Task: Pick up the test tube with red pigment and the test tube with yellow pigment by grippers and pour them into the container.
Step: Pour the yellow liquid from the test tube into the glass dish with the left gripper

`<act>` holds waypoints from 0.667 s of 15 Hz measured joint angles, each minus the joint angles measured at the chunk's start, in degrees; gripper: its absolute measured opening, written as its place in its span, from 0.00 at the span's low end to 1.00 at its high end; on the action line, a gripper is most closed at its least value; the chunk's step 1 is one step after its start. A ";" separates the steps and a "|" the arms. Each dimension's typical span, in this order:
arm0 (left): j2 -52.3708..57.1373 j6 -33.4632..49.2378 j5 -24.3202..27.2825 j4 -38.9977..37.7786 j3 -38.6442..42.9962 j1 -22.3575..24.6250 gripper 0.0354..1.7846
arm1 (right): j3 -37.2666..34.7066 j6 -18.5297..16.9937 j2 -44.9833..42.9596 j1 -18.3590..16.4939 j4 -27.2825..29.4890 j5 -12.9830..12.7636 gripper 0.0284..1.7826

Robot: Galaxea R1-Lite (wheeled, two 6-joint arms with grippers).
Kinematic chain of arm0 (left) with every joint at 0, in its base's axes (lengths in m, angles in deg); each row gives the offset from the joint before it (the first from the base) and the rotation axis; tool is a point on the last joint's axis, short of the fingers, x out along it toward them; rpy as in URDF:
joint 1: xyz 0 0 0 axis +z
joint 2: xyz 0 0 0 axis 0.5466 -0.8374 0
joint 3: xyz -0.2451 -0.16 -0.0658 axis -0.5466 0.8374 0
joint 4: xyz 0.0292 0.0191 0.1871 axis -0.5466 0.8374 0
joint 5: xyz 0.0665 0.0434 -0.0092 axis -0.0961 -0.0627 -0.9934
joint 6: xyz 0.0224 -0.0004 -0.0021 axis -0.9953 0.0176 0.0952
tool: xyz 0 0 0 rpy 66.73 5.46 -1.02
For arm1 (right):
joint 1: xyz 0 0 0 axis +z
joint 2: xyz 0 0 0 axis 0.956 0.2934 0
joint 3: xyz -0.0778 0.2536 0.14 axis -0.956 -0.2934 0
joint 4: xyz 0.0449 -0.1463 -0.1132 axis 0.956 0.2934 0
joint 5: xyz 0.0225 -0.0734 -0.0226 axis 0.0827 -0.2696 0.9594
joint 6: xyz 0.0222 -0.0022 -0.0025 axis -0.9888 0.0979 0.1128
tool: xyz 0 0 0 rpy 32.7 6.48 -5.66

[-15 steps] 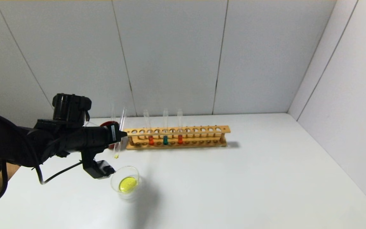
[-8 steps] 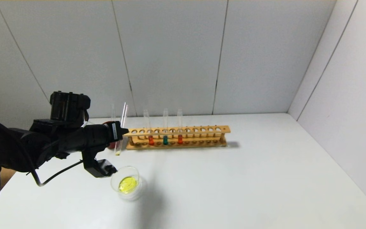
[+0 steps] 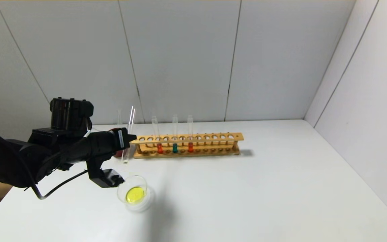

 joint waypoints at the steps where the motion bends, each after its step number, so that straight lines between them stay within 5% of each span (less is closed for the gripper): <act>1: 0.01 -0.04 0.00 0.02 0.00 0.06 0.16 | 0.00 0.00 0.00 0.00 0.00 0.02 0.98; 10: -0.63 4.60 -1.56 0.27 -0.11 2.06 0.16 | 0.00 0.00 0.00 0.00 0.00 0.02 0.98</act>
